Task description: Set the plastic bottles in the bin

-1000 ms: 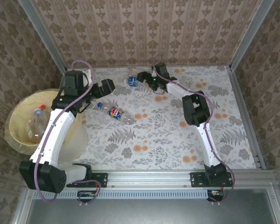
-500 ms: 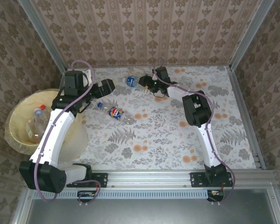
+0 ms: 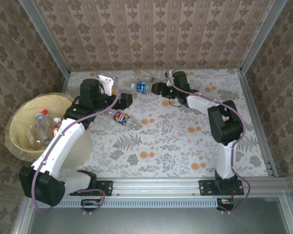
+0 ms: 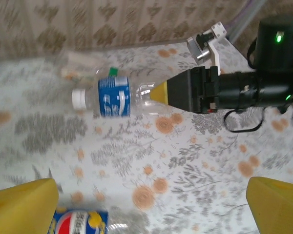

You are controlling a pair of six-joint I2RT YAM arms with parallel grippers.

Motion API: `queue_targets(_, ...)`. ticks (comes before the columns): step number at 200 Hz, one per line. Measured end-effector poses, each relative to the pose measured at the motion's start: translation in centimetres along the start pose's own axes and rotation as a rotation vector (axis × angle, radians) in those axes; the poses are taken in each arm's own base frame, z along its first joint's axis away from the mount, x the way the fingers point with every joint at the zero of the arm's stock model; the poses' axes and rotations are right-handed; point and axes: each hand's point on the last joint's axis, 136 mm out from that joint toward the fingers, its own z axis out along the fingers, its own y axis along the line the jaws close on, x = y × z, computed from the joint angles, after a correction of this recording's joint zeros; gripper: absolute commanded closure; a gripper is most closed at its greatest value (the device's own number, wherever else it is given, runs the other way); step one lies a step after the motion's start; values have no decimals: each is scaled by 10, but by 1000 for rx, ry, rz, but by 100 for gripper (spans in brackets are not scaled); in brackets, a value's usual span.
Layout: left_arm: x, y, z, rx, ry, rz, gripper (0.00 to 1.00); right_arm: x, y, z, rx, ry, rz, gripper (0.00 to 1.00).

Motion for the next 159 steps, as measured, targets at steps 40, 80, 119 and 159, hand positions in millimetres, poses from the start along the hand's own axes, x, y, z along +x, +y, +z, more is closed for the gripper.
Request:
queue_targets(40,6,-9,24,41,-29,413,0,0,40,-53,-49,13,-189,45)
queue_targets(80,7,-7,59,86,5,697,0,-1,79,-98,-98,18,-355,46)
queue_targets(119,1,-28,83,161,-2,861,0,20,98,-107,-122,77,-447,47)
queue_targets(159,10,-41,96,228,18,925,6,25,98,-107,-113,97,-473,47)
